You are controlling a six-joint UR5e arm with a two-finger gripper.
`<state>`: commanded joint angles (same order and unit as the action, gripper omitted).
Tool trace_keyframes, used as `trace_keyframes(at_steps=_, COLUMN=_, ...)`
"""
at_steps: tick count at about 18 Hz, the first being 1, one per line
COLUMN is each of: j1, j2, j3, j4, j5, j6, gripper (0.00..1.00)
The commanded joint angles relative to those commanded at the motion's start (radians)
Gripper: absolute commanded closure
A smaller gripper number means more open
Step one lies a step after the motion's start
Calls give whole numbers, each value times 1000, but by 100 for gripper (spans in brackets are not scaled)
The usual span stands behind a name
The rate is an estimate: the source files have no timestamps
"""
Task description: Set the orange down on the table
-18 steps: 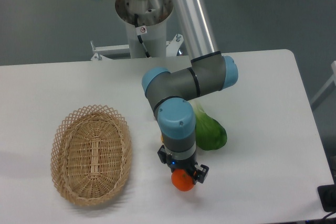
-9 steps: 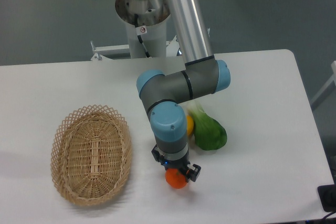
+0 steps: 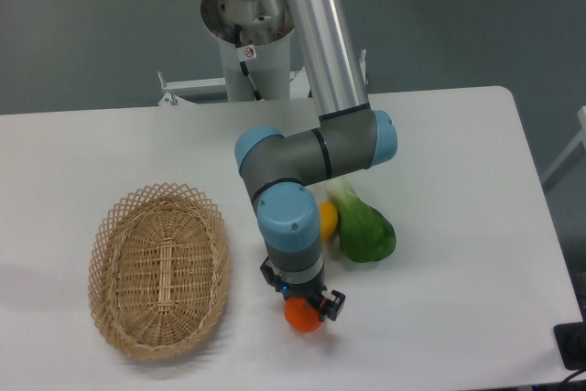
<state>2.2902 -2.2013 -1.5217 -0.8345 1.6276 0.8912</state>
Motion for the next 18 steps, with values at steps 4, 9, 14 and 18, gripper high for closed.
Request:
trace_keyframes(at_steps=4, j1=0, j2=2, j3=2, j4=-2, j5=0, j6=0, gripper=33)
trace_keyframes(at_steps=9, j1=0, j2=3, j3=2, j4=0, j5=0, j6=3, gripper=23)
trace_keyframes(at_steps=14, j1=0, j2=5, j3=2, j4=0, j5=0, j6=3, gripper=21)
trace_keyframes(at_steps=18, j1=0, j2=5, j3=2, j4=0, j5=0, j6=2, gripper=20)
